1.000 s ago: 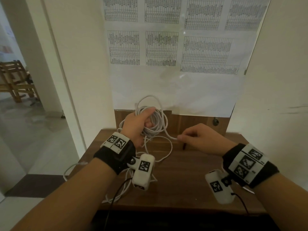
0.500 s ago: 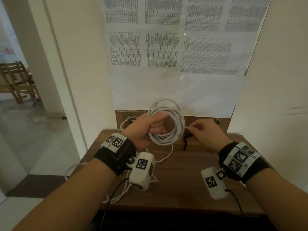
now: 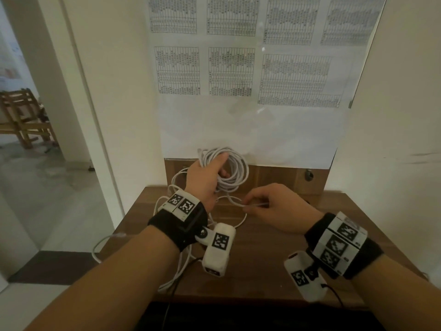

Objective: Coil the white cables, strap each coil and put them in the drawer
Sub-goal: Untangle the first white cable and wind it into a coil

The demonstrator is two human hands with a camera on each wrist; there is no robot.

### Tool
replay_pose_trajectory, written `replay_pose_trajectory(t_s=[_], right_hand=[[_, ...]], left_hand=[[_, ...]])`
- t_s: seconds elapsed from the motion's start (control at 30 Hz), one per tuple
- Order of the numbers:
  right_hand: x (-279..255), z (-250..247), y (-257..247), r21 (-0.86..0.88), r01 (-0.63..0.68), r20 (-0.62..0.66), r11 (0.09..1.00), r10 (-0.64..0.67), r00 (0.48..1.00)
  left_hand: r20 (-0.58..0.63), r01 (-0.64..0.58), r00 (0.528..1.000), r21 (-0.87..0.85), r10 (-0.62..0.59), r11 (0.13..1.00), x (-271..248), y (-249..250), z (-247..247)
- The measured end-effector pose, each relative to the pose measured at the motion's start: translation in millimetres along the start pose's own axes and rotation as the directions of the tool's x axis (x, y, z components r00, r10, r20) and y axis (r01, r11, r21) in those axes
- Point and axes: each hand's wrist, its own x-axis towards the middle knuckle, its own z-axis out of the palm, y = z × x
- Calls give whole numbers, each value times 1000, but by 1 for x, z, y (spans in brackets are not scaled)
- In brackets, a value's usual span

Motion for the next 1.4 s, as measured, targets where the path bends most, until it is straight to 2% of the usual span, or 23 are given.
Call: replay_pose_trajectory(t_s=[0.1,0.23,0.33,0.43,0.5,0.57,0.63,0.7,0.77,0.9,0.97,1.07,1.1,1.17,1.23,1.33,1.4], right_hand=[[-1,-6,5,-29,-46,-11,999,46,999],[-2,-13,17,-52,-156,-47,986,153,987],[0,-13,25,-19,-248,-127,969,243,962],[3,-14,29,8,-295,-177,956,291,940],[2,-15,26,-30,-266,-155,963,258,954],[-2,-15,20,-64,-159,-104,985,152,983],[-8,-12,12,-114,-24,-79,993,15,997],[-11,-10,8,-208,59,-142,976,-90,986],[-12,-9,7,-245,53,-209,968,-106,972],[-8,-8,4,-314,-95,-196,945,33,980],[-4,-7,-1,-324,-128,-161,937,79,984],[-1,-6,-15,-317,-63,-14,946,61,998],[0,-6,-21,-298,-33,35,954,45,998],[1,-6,-30,-236,9,96,972,14,995],[3,-7,-33,-122,35,122,992,-20,992],[4,-10,-28,19,91,124,996,-92,988],[3,-11,-23,107,126,23,986,-129,991]], left_hand=[[-65,-5,998,81,10,997,6,3,-5],[79,119,990,-32,-116,992,10,10,-18],[194,79,977,54,-88,995,7,8,-23],[178,-11,984,183,-22,983,3,3,-23],[70,-36,997,231,21,972,6,0,-24],[-82,-33,995,219,52,975,11,-2,-26],[-184,-21,981,188,56,982,14,-1,-28],[-222,-2,974,165,39,986,16,-1,-27],[-214,26,977,139,5,990,15,0,-27],[-100,115,989,61,-109,991,10,2,-22],[-66,94,994,59,-90,994,4,0,-16],[-97,-75,991,200,96,977,0,-7,-7],[-86,-151,979,304,185,941,-1,-11,-5],[9,-282,946,513,324,811,-5,-15,-3],[156,-370,925,583,347,723,-8,-19,-3],[343,-451,892,623,295,639,-11,-27,-4],[417,-466,875,592,245,658,-11,-26,-5]])
